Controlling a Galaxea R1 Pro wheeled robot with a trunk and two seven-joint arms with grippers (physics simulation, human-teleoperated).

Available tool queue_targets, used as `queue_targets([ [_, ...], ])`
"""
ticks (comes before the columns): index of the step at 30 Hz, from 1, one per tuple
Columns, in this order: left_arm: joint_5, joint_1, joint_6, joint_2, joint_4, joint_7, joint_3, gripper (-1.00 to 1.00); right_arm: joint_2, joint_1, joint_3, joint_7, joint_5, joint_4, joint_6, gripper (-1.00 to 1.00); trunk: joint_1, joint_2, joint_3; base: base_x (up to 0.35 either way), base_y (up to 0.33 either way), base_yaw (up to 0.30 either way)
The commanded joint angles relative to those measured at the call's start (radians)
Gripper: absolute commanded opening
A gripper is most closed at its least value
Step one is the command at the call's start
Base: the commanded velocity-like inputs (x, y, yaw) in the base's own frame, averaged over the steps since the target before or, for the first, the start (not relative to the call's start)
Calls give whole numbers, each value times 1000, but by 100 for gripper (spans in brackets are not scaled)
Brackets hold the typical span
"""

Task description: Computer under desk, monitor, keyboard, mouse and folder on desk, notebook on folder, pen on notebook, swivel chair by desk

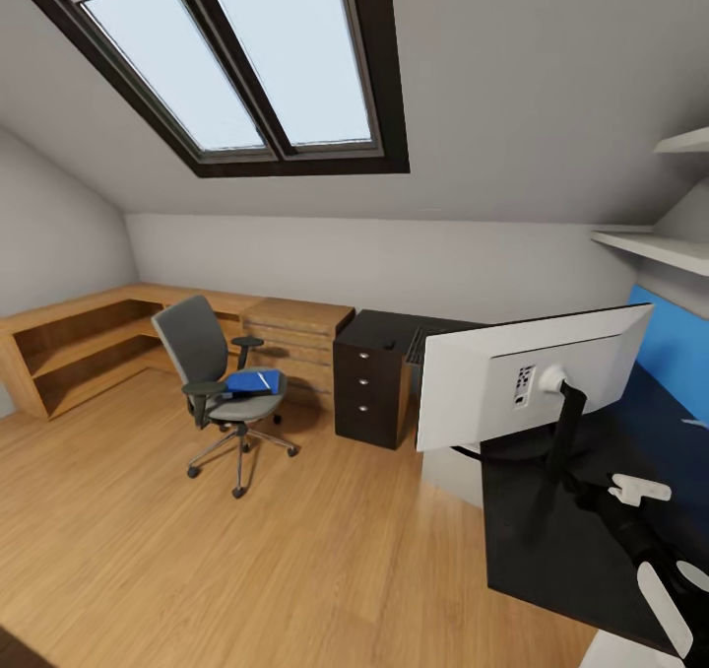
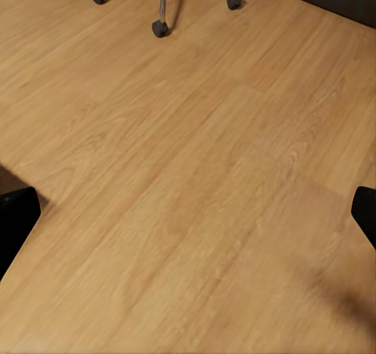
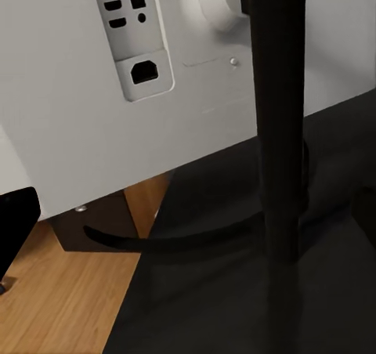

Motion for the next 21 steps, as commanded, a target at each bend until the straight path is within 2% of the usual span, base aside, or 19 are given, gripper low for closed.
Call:
queue_targets([
  [1, 0, -1, -3, 0, 0, 1, 3, 100, 0, -1, -1, 9, -10, 1, -1, 100, 0, -1, -1, 0, 0, -42],
  [21, 0, -1, -3, 0, 1, 1, 3, 100, 0, -1, -1, 10, -11, 1, -1, 100, 0, -1, 19, 0, 0, -179],
])
